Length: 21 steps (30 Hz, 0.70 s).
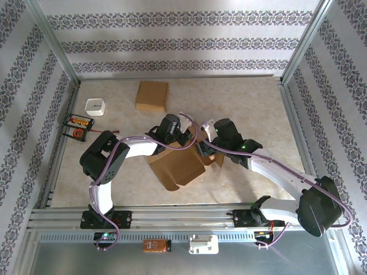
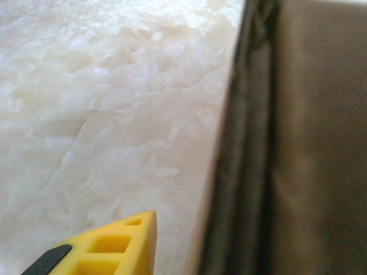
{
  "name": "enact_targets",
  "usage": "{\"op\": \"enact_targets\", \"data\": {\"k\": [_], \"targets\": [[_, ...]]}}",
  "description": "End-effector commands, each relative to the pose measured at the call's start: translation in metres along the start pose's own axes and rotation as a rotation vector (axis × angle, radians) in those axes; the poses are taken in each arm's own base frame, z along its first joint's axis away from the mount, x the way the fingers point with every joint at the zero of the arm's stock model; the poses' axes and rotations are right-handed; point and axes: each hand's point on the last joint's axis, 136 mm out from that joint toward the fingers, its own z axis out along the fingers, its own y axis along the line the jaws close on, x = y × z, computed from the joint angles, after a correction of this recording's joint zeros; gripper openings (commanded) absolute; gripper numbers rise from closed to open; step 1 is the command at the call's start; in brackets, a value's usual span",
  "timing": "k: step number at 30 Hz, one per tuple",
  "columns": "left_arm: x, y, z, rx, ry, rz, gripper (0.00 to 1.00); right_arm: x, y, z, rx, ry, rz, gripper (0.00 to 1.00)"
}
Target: Fold the paper box
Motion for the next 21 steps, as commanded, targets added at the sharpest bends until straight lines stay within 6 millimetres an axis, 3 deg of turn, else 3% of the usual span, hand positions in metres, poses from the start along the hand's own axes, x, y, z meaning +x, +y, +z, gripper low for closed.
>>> {"op": "enact_targets", "data": {"k": [1,5,11,16,17,19,21], "targets": [[0.05,0.003,0.013,-0.025,0.138,-0.045,0.24,0.001,-0.002,-0.007,-0.024,-0.019,0.071,0.68],[0.051,0.002,0.016,-0.018,0.142,-0.055,0.14,-0.004,-0.018,-0.015,0.009,-0.053,0.156,0.73],[0.052,0.005,0.017,-0.036,0.154,-0.056,0.0,-0.016,-0.024,-0.026,-0.014,-0.119,0.233,0.77],[0.053,0.022,0.011,-0.139,0.154,-0.075,0.0,-0.03,-0.027,-0.04,-0.018,-0.169,0.297,0.78],[0.053,0.025,0.011,-0.159,0.153,-0.082,0.02,-0.033,-0.029,-0.044,-0.004,-0.182,0.316,0.78],[0.056,0.03,0.011,-0.191,0.16,-0.101,0.17,-0.037,-0.037,-0.054,0.041,-0.2,0.351,0.78],[0.058,0.032,0.012,-0.21,0.161,-0.116,0.17,-0.039,-0.044,-0.063,0.081,-0.207,0.378,0.78]]}}
